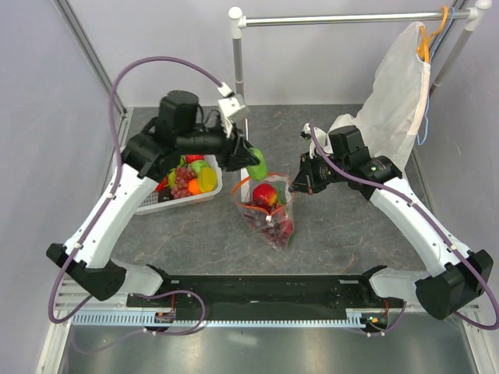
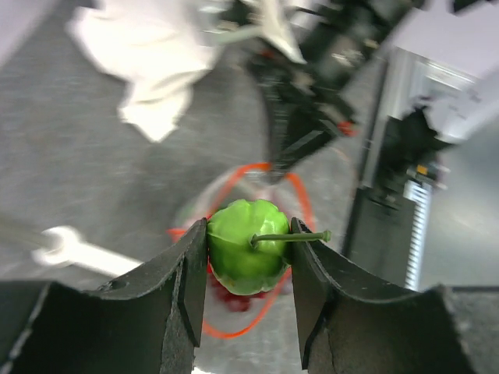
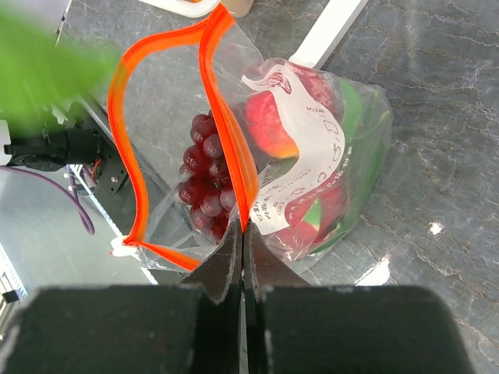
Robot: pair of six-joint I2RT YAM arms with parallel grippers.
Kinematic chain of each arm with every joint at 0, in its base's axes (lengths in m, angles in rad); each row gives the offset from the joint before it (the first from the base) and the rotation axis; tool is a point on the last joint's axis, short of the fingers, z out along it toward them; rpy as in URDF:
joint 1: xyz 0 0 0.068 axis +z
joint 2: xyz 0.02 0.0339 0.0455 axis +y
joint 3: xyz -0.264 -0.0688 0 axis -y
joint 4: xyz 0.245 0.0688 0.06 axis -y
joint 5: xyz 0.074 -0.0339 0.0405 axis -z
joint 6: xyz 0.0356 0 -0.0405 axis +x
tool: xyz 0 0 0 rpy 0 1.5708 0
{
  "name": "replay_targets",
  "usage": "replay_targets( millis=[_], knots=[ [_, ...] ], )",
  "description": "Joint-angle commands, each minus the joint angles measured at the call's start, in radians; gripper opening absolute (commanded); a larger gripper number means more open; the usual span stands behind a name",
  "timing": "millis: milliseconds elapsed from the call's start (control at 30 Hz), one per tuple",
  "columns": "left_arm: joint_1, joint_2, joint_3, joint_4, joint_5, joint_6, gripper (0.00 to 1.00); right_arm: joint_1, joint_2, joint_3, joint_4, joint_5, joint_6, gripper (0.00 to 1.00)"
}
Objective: Place the food in the zip-top bag and seal the zipper
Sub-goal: Place the fake vegetable in the zipper food storage bag.
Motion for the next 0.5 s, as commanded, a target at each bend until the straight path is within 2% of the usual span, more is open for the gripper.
replay_targets(
  millis=[0,133,267,300,367,467],
  knots=[
    [-0.101,0.052,-0.036,0.009,0.107,-0.080,0.20,0.000,-0.023,0.007,0.017,-0.019,-0.021,0.00],
    [-0.118,0.117,-0.071,0.051,0.158,-0.213,0.20,0.001,-0.032,0.002,0.015,-0.022,-0.020,0.00],
    [-0.117,0.149,-0.145,0.129,0.146,-0.297,0.37,0.001,-0.042,-0.001,0.012,-0.022,-0.032,0.00],
    [-0.111,0.146,-0.157,0.143,0.112,-0.303,0.38,0.001,-0.043,0.001,0.012,-0.025,-0.031,0.00],
    [-0.091,0.138,-0.186,0.181,0.072,-0.324,0.36,0.001,-0.043,-0.004,0.012,-0.033,-0.031,0.00],
    [-0.066,0.124,-0.191,0.258,0.001,-0.320,0.25,0.000,-0.042,-0.007,0.015,-0.034,-0.026,0.00]
  ],
)
